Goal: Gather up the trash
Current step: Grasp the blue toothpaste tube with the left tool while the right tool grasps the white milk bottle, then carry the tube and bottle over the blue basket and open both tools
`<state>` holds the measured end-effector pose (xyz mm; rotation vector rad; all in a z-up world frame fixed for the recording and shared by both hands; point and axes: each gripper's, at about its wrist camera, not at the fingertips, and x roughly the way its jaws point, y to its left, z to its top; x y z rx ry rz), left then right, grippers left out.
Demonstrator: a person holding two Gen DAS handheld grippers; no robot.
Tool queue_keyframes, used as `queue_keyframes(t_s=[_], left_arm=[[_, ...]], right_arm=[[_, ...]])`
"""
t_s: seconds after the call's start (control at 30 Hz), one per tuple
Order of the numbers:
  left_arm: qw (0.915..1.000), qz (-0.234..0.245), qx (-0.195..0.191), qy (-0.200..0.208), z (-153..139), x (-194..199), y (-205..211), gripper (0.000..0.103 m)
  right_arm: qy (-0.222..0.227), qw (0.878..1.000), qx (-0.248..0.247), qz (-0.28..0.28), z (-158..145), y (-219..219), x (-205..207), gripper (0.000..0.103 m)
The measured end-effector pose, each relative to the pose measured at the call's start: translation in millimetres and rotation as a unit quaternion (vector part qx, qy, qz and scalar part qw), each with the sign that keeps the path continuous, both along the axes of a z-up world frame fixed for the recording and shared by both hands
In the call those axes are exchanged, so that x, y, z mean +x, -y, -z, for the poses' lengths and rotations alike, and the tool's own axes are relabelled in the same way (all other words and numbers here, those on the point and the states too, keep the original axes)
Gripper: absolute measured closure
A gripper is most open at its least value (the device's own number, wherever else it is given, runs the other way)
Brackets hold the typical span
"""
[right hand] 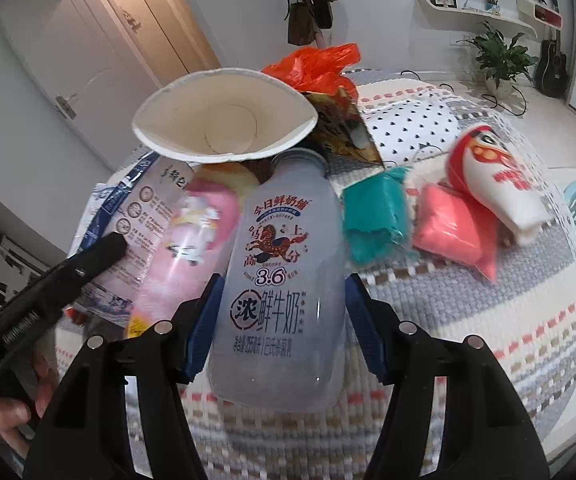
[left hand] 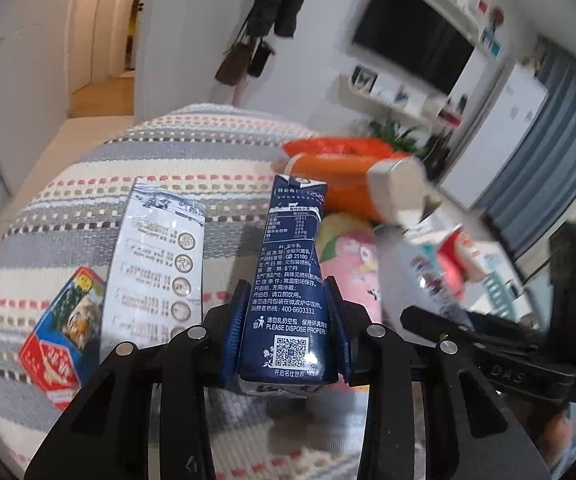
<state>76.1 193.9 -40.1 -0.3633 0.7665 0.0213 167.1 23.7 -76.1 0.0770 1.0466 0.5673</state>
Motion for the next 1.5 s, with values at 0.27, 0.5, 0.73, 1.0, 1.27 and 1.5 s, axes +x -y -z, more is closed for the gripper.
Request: queue_keyframes(t_s=[0.27,0.5,0.73,1.0,1.27,1.5], left_arm=[[0.9995,0.017,-0.009,-0.026,6.7,-43.3,17.5,0.068],[0.9981,0.022,0.004,-0.057,27.0,-48.6,31.5,0.065],[0.9975,0.011,0.027,-0.065,25.6,-22.5,33.2,0.052],[0.9981,0.010,0.017,-0.059,27.0,-20.5,33.1,0.073],[0.9985,0.020,0.015,0.049,-36.1,-40.8,46.8,0.073],[0.9906,0.086,0.015,0.105,-80.2,-16.8,103.3,0.073]], right_arm=[[0.012,0.999,-0.027,-0.033,-10.5,35.1,-36.8,0.046],[0.017,0.996,-0.072,-0.046,2.3,45.8,-61.2,0.046],[0.000,0.997,-0.064,-0.030,1.6,45.2,-42.2,0.035],[0.003,0.996,-0.079,-0.044,1.8,29.4,-31.9,0.051],[0.062,0.998,-0.006,-0.033,-43.9,57.6,-39.4,0.051],[0.107,0.994,0.026,0.026,-80.1,119.5,-30.2,0.051]])
